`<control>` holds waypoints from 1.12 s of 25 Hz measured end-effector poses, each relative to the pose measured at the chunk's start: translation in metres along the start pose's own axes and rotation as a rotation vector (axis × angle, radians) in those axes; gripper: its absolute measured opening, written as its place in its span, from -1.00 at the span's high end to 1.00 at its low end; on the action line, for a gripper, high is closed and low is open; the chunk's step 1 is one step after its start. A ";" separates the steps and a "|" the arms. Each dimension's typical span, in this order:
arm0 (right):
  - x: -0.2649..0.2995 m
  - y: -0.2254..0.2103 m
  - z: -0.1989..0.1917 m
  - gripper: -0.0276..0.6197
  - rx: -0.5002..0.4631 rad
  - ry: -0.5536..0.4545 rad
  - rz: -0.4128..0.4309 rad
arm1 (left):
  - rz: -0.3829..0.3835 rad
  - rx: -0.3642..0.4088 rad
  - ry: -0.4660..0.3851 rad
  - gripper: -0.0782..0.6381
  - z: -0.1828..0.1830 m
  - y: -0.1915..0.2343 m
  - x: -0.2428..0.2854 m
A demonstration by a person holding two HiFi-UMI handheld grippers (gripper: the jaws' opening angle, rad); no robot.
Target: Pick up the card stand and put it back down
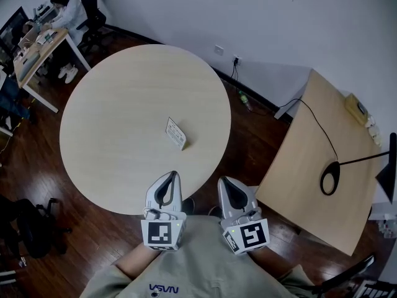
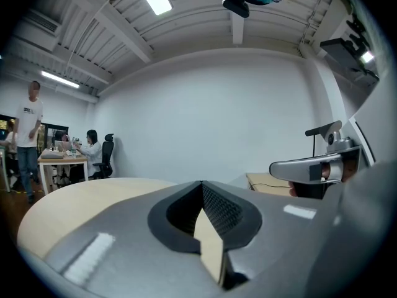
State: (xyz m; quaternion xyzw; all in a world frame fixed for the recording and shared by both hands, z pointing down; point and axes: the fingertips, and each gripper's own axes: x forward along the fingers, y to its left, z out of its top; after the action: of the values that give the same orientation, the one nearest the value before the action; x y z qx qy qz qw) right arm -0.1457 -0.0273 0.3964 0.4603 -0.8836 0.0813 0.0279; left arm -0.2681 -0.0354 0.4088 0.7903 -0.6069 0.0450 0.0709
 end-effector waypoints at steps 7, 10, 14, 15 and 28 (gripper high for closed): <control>-0.001 0.000 -0.001 0.91 0.008 -0.002 -0.013 | 0.005 -0.001 -0.005 0.76 0.001 0.003 -0.002; -0.001 -0.002 -0.001 0.91 0.015 -0.006 -0.012 | 0.008 -0.005 -0.014 0.76 0.003 0.002 -0.001; -0.001 -0.003 -0.003 0.91 0.033 -0.002 -0.020 | -0.005 0.001 0.007 0.76 0.004 0.002 -0.002; -0.002 -0.003 -0.003 0.91 0.031 -0.002 -0.022 | -0.007 -0.001 0.011 0.76 0.004 0.002 -0.003; -0.002 0.003 -0.004 0.91 0.010 -0.003 -0.023 | 0.015 -0.014 0.029 0.76 0.002 0.005 -0.003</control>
State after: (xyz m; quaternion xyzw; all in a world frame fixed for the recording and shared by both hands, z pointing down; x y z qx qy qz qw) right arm -0.1467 -0.0230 0.3998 0.4707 -0.8778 0.0848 0.0252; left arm -0.2737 -0.0342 0.4069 0.7845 -0.6120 0.0528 0.0850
